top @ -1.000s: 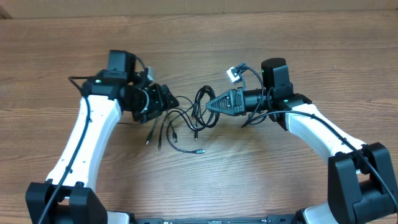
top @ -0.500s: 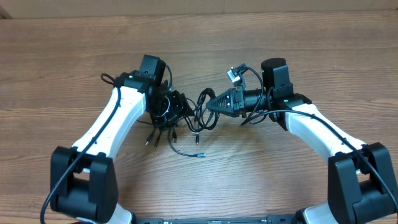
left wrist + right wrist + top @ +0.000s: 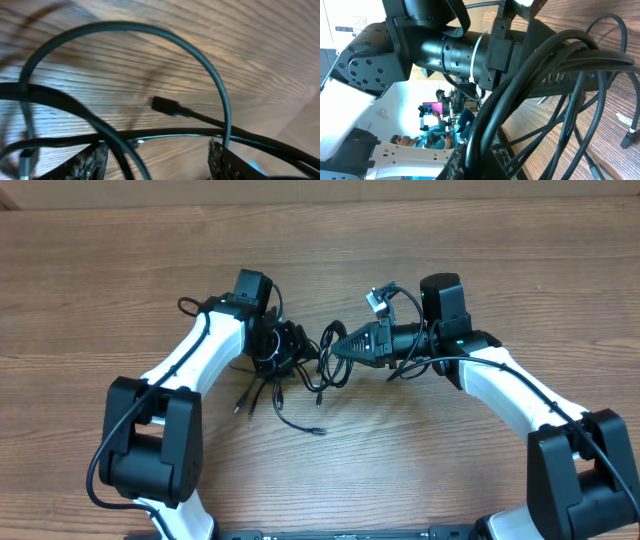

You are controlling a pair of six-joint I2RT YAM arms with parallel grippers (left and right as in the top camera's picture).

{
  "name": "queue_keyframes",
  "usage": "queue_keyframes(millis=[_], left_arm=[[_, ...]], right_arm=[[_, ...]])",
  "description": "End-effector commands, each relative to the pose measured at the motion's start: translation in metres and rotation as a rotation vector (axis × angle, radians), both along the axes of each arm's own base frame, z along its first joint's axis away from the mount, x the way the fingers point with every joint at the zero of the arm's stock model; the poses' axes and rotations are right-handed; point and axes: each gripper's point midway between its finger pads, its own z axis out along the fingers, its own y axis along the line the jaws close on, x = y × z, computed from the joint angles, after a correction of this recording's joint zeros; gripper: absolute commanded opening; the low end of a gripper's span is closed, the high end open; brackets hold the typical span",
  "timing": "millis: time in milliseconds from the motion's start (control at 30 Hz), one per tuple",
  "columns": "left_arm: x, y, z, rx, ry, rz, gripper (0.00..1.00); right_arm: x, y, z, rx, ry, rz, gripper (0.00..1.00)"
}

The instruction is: Untangle cables

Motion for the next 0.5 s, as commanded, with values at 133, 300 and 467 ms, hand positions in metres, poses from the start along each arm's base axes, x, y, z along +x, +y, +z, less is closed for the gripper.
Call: queue_keyframes(millis=[133,300,467], left_arm=[[-0.0009,-0.0015,0.0097,-0.112,0.049,0.031,0.57],[0.0,0.0024,0.014,-0.151,0.057,0.038,0.59],[0.001,0.0042,0.0141,-0.152,0.057,0.045,0.61]], right_arm=[[-0.0005,0.0005,0.0067,0.01,-0.017,0.004,0.04],[-0.0005,0.0005,0.0067,0.01,-0.018,0.005,0.04],[-0.0005,0.0005,0.0067,0.01,-0.018,0.005,0.04]])
